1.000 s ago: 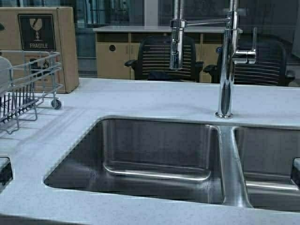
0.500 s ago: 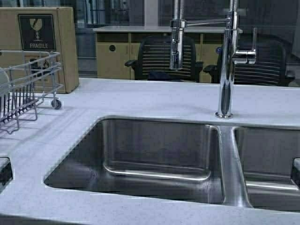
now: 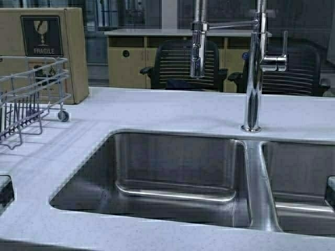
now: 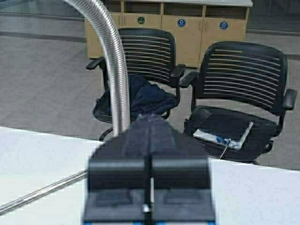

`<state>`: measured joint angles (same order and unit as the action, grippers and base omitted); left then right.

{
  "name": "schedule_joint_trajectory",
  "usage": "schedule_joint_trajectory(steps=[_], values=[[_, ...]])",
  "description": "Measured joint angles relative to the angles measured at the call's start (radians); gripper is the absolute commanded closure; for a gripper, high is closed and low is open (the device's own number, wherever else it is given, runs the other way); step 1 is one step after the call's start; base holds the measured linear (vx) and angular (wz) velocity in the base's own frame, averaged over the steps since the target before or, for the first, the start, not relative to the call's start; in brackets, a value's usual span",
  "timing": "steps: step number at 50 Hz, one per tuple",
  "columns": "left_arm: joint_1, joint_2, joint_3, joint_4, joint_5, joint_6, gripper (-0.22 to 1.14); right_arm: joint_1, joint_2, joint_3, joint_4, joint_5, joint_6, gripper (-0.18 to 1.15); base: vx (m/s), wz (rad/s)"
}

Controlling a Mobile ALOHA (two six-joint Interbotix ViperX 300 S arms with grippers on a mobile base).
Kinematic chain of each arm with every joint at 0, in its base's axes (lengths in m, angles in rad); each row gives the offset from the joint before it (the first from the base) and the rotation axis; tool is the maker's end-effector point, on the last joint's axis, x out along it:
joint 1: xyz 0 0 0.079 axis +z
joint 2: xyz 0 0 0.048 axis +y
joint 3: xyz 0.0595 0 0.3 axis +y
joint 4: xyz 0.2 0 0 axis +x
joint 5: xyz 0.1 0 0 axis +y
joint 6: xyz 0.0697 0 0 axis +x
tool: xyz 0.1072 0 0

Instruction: Wash the pan

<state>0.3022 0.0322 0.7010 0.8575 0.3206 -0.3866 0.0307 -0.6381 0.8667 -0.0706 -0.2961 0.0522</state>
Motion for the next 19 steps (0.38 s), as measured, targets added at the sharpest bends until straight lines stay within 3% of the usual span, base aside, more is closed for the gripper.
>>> schedule_joint_trajectory(steps=[19], values=[[-0.052,-0.155,-0.034,-0.020,0.000,0.000,-0.09,0.000,0.000,0.002,0.000,0.000,0.000,0.92,0.00,0.00]])
